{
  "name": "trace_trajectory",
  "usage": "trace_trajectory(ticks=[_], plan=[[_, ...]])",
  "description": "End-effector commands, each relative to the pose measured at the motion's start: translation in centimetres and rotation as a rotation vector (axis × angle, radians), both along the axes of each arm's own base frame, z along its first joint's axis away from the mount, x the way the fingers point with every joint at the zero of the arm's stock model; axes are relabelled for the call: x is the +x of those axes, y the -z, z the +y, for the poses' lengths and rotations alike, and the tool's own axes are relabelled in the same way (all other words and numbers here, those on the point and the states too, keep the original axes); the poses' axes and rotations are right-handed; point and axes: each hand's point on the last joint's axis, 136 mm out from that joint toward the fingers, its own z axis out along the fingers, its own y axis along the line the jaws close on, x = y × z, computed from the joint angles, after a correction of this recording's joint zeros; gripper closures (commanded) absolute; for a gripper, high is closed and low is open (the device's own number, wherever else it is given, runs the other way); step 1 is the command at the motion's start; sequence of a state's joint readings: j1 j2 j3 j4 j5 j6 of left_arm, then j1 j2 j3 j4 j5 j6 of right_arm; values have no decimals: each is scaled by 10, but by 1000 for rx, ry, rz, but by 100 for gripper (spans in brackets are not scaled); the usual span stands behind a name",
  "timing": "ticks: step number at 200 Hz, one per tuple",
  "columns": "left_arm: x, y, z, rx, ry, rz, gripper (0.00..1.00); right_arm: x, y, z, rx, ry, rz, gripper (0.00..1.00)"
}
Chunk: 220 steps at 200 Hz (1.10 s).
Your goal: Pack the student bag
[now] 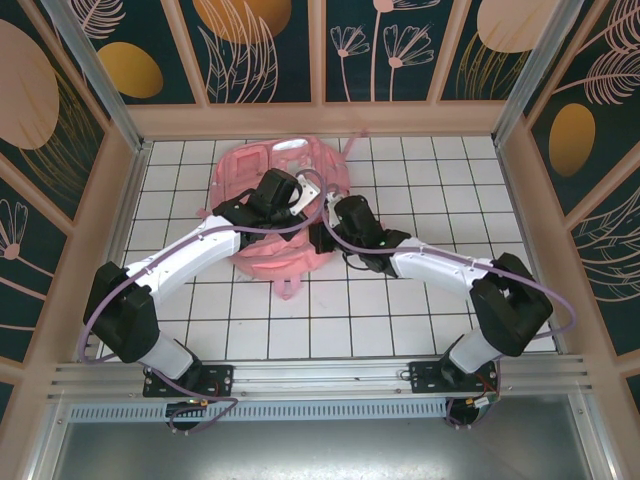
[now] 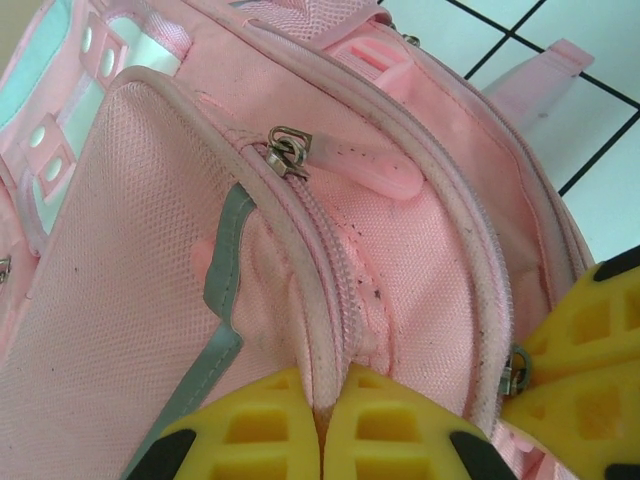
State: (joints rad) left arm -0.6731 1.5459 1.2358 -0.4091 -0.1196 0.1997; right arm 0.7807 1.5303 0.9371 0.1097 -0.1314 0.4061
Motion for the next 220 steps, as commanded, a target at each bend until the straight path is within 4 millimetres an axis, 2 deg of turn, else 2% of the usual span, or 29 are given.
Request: trace_trajectory(ticks=[1, 29, 49, 65, 79, 85, 90, 107, 131, 154, 160, 172, 190, 220], plan=[[8, -45, -14, -123, 7, -120, 100, 13, -33, -15, 85, 21, -16, 98], [9, -43, -13, -120, 1, -118, 100, 1, -62, -11, 333, -96, 121, 99], [10, -42, -14, -126, -1, -117, 100, -4, -72, -9, 416, -131, 200, 99], [10, -41, -16, -127, 0, -114, 100, -2, -70, -11, 435, -116, 256, 98], [11, -39, -16, -127, 2, -111, 100, 8, -60, -21, 446, -50, 323, 96], [10, -39, -16, -128, 4, -111, 100, 5, -57, -19, 469, -51, 364, 96], [10, -39, -17, -127, 7, -109, 100, 16, -54, -33, 496, -5, 391, 95], [8, -38, -16, -126, 13, -106, 100, 27, -47, -51, 557, 58, 456, 94], [7, -36, -21, -146, 23, -89, 100, 32, -44, -63, 592, 84, 532, 89], [8, -38, -27, -173, 27, -78, 100, 41, -25, -82, 350, 183, 389, 81], [8, -39, -27, -179, 27, -77, 100, 41, -23, -85, 274, 168, 310, 76], [8, -41, -29, -187, 31, -79, 100, 37, -20, -90, 146, 116, 167, 59], [9, -42, -28, -183, 33, -84, 100, 28, -19, -86, 12, -11, -3, 44], [10, -41, -25, -167, 19, -85, 100, 15, -29, -65, -30, -246, -187, 37]])
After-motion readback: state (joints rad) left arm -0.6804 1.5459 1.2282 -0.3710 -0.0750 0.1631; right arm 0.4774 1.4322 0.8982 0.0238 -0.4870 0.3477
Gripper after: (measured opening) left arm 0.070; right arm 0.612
